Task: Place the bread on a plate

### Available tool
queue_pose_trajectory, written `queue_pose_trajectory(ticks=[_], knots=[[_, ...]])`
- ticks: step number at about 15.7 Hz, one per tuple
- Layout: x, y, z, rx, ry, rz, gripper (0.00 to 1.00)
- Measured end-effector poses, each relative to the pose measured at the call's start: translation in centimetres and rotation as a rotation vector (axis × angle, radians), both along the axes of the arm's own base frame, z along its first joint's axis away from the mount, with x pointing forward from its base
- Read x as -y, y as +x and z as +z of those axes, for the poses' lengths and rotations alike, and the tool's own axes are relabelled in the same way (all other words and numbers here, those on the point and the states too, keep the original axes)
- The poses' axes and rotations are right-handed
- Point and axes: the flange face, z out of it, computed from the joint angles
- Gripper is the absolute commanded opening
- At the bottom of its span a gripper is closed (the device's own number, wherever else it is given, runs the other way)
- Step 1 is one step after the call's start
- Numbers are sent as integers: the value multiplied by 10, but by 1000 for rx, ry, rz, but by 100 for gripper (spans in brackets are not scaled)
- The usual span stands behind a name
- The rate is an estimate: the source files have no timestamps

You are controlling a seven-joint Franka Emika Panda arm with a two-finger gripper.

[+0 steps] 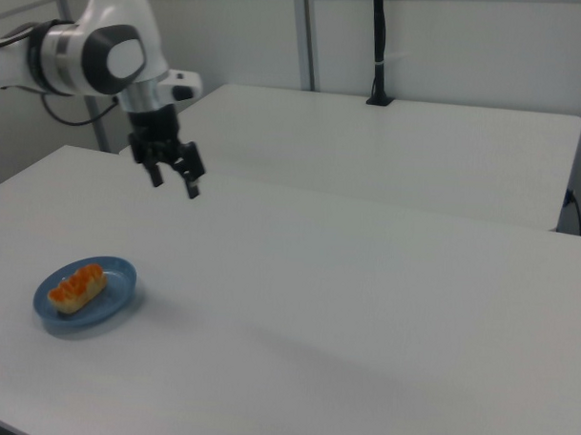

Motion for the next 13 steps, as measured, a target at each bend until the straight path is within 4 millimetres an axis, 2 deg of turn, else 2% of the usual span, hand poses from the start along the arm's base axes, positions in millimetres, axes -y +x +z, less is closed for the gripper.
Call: queue_pose_trajectory(ticks=[3, 6, 13], knots=[[49, 5, 13, 25, -3, -48, 100], [78, 4, 21, 38, -10, -75, 100], [86, -4, 30, 27, -13, -90, 100]])
